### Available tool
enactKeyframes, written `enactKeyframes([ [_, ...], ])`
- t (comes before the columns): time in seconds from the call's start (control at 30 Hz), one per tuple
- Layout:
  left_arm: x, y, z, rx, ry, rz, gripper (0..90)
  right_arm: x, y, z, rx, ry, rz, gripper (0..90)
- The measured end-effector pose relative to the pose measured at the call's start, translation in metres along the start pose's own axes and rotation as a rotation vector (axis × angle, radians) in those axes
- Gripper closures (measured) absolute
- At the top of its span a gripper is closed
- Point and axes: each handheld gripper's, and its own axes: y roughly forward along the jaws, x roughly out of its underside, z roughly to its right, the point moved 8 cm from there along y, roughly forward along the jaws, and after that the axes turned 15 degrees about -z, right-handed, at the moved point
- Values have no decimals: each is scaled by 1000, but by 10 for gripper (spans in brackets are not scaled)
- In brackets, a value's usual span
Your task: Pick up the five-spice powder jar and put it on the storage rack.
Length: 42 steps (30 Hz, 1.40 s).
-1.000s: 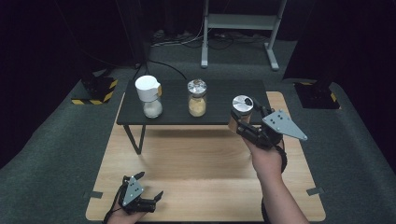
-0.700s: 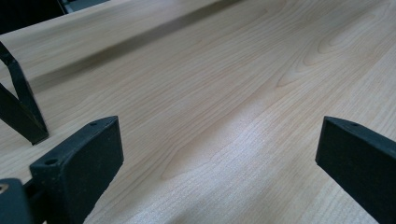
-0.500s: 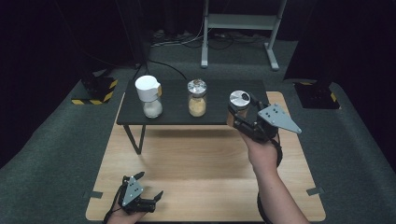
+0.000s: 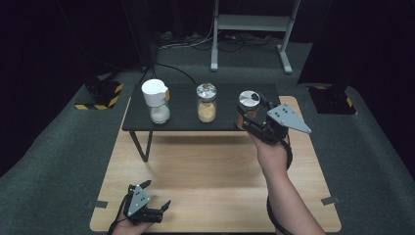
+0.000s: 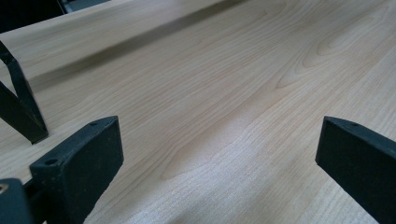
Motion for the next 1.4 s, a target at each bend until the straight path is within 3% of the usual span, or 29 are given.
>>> enactKeyframes([
  [0.93, 0, -1, 0, 4, 2, 4, 11, -3, 23, 10, 15, 25, 5, 342],
  [1.4, 0, -1, 0, 6, 2, 6, 11, 2, 33, 9, 14, 29, -13, 341],
])
